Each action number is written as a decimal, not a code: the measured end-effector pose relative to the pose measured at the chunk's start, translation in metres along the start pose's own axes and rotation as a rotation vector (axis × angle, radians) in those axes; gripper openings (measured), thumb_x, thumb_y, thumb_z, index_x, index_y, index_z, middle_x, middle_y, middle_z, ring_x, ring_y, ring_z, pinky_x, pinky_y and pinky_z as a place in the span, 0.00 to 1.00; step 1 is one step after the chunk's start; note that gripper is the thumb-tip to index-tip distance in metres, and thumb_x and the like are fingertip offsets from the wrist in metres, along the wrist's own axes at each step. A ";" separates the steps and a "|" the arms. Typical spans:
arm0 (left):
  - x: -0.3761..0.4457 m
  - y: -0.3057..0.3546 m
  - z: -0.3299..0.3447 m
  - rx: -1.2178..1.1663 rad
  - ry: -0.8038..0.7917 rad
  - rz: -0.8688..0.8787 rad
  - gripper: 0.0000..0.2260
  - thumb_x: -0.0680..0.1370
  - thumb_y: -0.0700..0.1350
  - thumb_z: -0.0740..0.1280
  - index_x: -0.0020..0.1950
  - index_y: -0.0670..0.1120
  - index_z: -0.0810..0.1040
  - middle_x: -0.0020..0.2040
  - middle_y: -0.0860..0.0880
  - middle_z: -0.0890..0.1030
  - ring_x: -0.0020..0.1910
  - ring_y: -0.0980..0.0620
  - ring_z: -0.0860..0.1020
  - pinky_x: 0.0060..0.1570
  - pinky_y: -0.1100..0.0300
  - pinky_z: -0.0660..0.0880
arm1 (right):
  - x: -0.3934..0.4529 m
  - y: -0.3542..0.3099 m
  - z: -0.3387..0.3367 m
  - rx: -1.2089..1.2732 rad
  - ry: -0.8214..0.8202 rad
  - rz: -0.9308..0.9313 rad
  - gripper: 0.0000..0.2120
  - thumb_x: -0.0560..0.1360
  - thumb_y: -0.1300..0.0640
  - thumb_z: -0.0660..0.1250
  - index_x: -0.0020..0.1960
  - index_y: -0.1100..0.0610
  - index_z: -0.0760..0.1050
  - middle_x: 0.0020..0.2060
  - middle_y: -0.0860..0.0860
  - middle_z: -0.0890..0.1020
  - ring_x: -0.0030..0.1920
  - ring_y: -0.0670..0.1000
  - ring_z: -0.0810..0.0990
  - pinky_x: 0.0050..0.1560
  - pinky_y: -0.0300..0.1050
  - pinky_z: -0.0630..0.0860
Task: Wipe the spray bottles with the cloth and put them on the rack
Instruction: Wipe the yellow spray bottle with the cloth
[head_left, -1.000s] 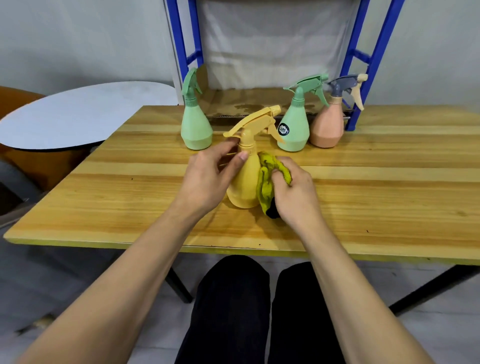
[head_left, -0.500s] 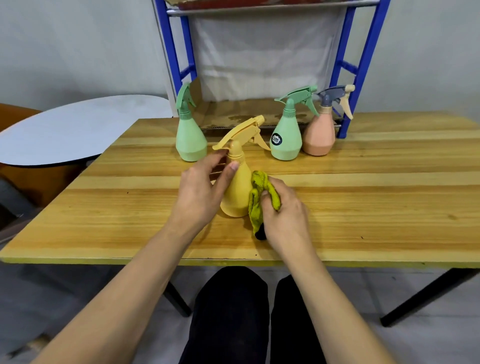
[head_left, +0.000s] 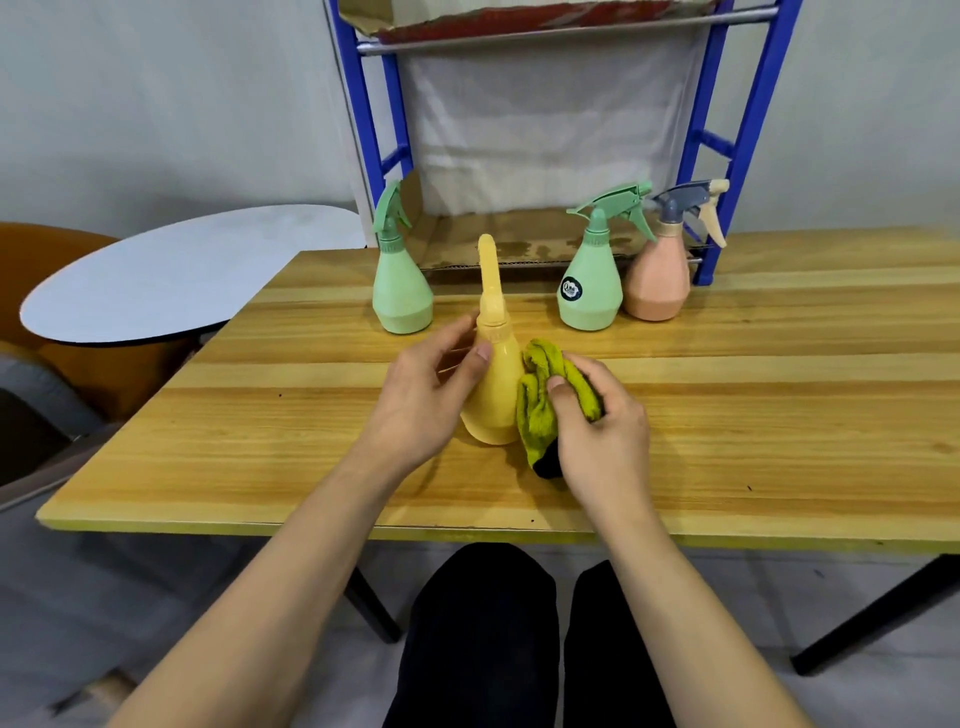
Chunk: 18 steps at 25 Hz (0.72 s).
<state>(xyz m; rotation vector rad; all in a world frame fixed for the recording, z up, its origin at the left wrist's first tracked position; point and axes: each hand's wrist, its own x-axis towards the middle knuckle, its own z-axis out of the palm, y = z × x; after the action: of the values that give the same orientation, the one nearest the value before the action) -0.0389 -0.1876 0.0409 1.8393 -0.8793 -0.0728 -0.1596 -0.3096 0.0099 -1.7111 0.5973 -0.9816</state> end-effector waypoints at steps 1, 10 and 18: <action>-0.001 0.001 0.000 0.011 -0.003 0.015 0.20 0.83 0.50 0.67 0.75 0.50 0.74 0.66 0.56 0.82 0.64 0.64 0.79 0.67 0.60 0.76 | 0.006 -0.007 0.002 0.032 0.001 -0.011 0.11 0.79 0.54 0.68 0.60 0.45 0.81 0.53 0.38 0.84 0.57 0.39 0.80 0.64 0.45 0.76; -0.003 0.006 0.010 0.073 0.049 0.079 0.21 0.83 0.52 0.66 0.76 0.50 0.73 0.65 0.61 0.78 0.59 0.70 0.77 0.58 0.77 0.72 | -0.001 -0.002 -0.001 -0.117 -0.056 0.001 0.15 0.81 0.54 0.64 0.66 0.50 0.79 0.58 0.44 0.83 0.61 0.46 0.79 0.67 0.46 0.74; -0.002 -0.003 0.009 0.120 0.038 0.093 0.23 0.84 0.55 0.64 0.77 0.49 0.72 0.70 0.52 0.80 0.67 0.58 0.78 0.66 0.60 0.76 | 0.002 -0.009 0.011 -0.093 -0.023 -0.007 0.15 0.82 0.55 0.63 0.67 0.51 0.79 0.59 0.46 0.82 0.62 0.47 0.78 0.68 0.48 0.73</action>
<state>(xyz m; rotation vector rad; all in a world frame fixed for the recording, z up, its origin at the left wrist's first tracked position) -0.0423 -0.1927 0.0342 1.9009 -0.9590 0.0747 -0.1499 -0.3027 0.0177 -1.8047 0.6309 -0.9505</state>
